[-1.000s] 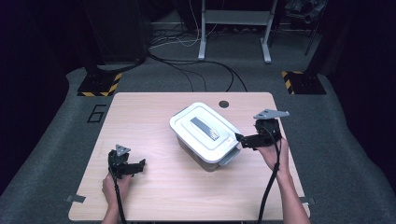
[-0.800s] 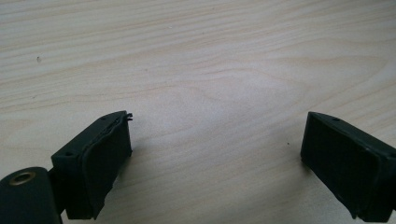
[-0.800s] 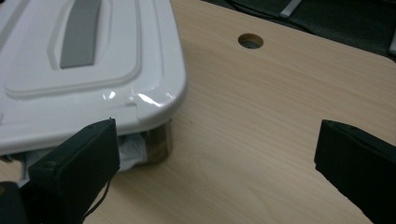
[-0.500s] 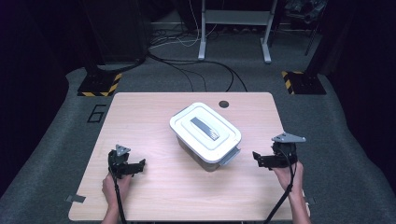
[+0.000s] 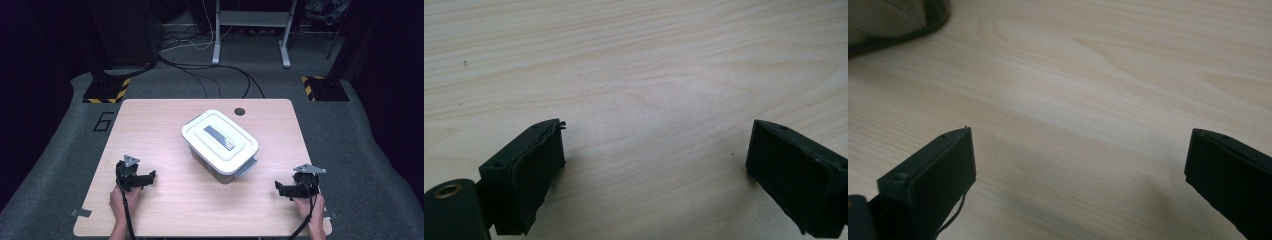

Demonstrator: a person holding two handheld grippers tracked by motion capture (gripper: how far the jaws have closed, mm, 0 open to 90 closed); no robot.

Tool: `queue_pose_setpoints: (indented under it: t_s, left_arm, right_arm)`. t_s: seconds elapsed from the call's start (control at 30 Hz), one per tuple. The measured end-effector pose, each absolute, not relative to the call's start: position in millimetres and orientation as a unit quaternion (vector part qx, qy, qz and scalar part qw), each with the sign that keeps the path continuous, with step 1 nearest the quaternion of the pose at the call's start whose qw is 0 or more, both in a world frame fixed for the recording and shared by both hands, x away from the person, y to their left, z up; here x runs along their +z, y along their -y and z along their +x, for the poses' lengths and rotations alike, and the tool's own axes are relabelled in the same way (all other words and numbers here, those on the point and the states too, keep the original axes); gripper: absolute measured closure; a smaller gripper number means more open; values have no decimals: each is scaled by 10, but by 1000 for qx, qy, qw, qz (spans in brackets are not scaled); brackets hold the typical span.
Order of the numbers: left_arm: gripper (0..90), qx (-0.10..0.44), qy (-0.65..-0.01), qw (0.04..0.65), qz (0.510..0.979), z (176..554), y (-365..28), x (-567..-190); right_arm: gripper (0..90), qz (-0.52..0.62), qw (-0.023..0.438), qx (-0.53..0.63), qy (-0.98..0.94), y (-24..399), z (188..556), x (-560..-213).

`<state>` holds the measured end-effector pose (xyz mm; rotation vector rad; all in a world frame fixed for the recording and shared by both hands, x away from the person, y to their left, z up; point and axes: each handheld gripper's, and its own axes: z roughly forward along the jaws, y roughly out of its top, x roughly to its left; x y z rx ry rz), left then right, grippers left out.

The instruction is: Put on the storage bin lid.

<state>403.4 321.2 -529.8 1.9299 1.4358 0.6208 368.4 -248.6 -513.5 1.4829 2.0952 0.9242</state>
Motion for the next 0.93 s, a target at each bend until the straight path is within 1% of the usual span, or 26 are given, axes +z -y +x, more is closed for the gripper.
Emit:
queue_pose_setpoints:
  t_s: [0.13, 0.17, 0.33, 0.93]
  left_arm:
    - [80, 237, -547, 324, 735, 4034, -3211, -5300]
    - [80, 237, -547, 323, 735, 4034, -3211, -5299]
    - [81, 236, -547, 323, 735, 4033, -3210, -5298]
    - [80, 237, -546, 325, 735, 4030, -3211, -5301]
  right_arm:
    - [0, 539, 209, 322, -749, 2524, 3646, -5254]
    - [0, 538, 216, 318, -750, 2526, 3639, -5277]
    - [0, 540, 226, 316, -747, 2514, 3625, -5291]
    - [0, 539, 228, 315, -747, 2515, 3613, -5293]
